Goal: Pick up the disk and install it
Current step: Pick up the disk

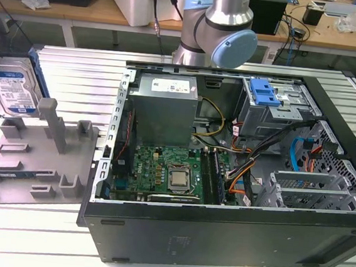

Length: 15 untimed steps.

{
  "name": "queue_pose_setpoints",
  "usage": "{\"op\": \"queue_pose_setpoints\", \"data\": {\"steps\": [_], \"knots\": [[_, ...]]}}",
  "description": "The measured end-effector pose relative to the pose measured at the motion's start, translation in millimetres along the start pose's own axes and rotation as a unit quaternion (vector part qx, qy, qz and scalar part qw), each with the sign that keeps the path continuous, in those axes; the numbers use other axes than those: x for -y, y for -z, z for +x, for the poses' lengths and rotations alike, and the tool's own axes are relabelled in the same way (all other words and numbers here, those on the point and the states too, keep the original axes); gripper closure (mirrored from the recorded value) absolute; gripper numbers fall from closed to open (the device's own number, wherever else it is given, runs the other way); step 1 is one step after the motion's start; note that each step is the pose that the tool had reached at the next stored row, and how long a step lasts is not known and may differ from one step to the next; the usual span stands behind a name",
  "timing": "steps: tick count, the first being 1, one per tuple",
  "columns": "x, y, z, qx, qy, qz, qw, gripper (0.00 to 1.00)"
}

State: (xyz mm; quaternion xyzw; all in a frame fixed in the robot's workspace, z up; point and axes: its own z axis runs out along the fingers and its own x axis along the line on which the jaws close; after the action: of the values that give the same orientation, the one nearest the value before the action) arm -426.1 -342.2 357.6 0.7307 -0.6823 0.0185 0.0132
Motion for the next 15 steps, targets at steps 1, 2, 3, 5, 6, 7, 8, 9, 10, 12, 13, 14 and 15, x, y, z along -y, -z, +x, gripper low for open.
{"op": "queue_pose_setpoints", "data": {"steps": [1,2,3,5,6,7,8,9,10,12,13,14,15], "knots": [[0.0,2.6,0.1,0.0,0.0,0.0,1.0,0.63],[0.0,4.7,0.1,0.0,0.0,0.0,1.0,0.63],[0.1,7.4,0.2,0.0,0.0,0.0,1.0,0.63],[0.1,14.1,0.4,0.0,0.0,0.0,1.0,0.63],[0.1,17.8,0.5,0.0,0.0,0.0,1.0,0.63],[0.2,22.2,0.6,0.0,0.0,0.0,1.0,0.63],[0.2,25.7,0.8,0.0,0.0,0.0,1.0,0.63],[0.2,27.7,0.8,0.0,0.0,0.0,1.0,0.63],[0.2,29.9,0.9,0.0,0.0,0.0,1.0,0.63],[0.2,34.5,1.1,0.0,0.0,0.0,1.0,0.63],[0.3,38.2,1.2,0.0,0.0,0.0,1.0,0.63],[0.3,41.6,1.3,0.0,0.0,0.0,1.0,0.63],[0.3,44.1,1.4,0.0,0.0,0.0,1.0,0.63]]}}
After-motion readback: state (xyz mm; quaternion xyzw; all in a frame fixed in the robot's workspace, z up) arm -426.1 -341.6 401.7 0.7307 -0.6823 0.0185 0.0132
